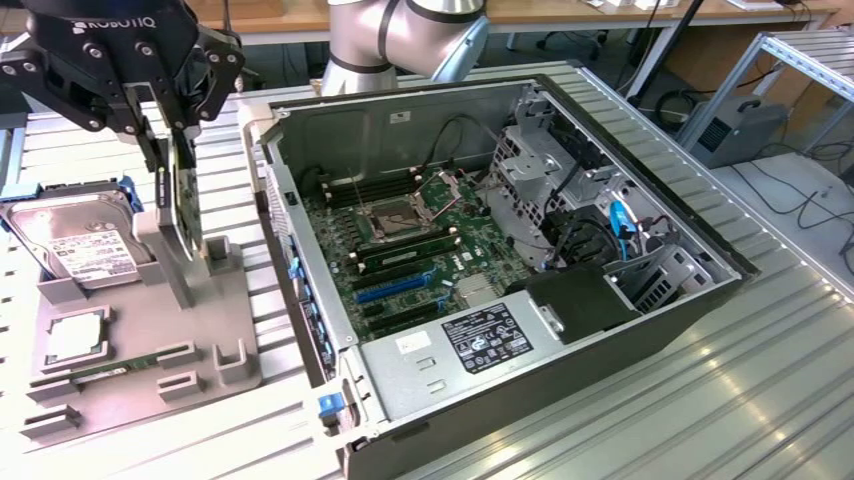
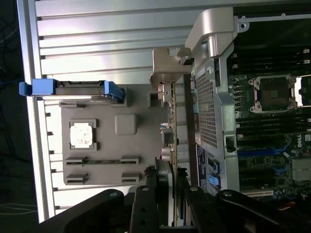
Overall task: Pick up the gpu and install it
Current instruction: 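Pick up the gpu and move the gpu toward the slot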
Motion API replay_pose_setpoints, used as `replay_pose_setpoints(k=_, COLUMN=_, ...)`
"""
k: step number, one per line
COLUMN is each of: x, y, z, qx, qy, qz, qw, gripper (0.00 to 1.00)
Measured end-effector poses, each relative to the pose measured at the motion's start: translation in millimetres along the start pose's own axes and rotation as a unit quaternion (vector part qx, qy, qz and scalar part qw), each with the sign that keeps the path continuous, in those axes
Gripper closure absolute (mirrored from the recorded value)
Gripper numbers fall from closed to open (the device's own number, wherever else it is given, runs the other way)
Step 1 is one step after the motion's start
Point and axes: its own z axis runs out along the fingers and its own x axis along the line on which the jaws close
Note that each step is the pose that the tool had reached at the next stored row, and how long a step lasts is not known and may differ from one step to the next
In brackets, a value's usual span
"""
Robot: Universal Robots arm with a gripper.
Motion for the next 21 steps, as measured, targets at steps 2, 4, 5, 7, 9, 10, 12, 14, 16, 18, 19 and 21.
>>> replay_pose_setpoints(k=2, x=0.0, y=0.0, z=-0.6, qx=0.0, qy=0.0, qz=0.0, qw=1.0, gripper=0.73)
replay_pose_setpoints(k=4, x=0.0, y=0.1, z=-1.4, qx=0.0, qy=0.0, qz=0.0, qw=1.0, gripper=0.73)
replay_pose_setpoints(k=5, x=0.0, y=0.1, z=-1.7, qx=0.0, qy=0.0, qz=0.0, qw=1.0, gripper=0.73)
replay_pose_setpoints(k=7, x=-0.1, y=0.1, z=-2.5, qx=0.0, qy=0.0, qz=0.0, qw=1.0, gripper=0.73)
replay_pose_setpoints(k=9, x=-0.1, y=0.1, z=-3.2, qx=0.0, qy=0.0, qz=0.0, qw=1.0, gripper=0.73)
replay_pose_setpoints(k=10, x=-0.1, y=0.2, z=-3.5, qx=0.0, qy=0.0, qz=0.0, qw=1.0, gripper=0.73)
replay_pose_setpoints(k=12, x=-0.1, y=0.2, z=-4.3, qx=0.0, qy=0.0, qz=0.0, qw=1.0, gripper=0.73)
replay_pose_setpoints(k=14, x=-0.1, y=0.2, z=-5.1, qx=0.0, qy=0.0, qz=0.0, qw=1.0, gripper=0.73)
replay_pose_setpoints(k=16, x=-0.1, y=0.2, z=-5.8, qx=0.0, qy=0.0, qz=0.0, qw=1.0, gripper=0.73)
replay_pose_setpoints(k=18, x=-0.1, y=0.3, z=-5.9, qx=0.0, qy=0.0, qz=0.0, qw=1.0, gripper=0.73)
replay_pose_setpoints(k=19, x=-0.2, y=0.2, z=-5.9, qx=0.0, qy=0.0, qz=0.0, qw=1.0, gripper=0.73)
replay_pose_setpoints(k=21, x=-0.3, y=0.1, z=-6.0, qx=0.0, qy=0.0001, qz=0.0, qw=1.0, gripper=0.73)
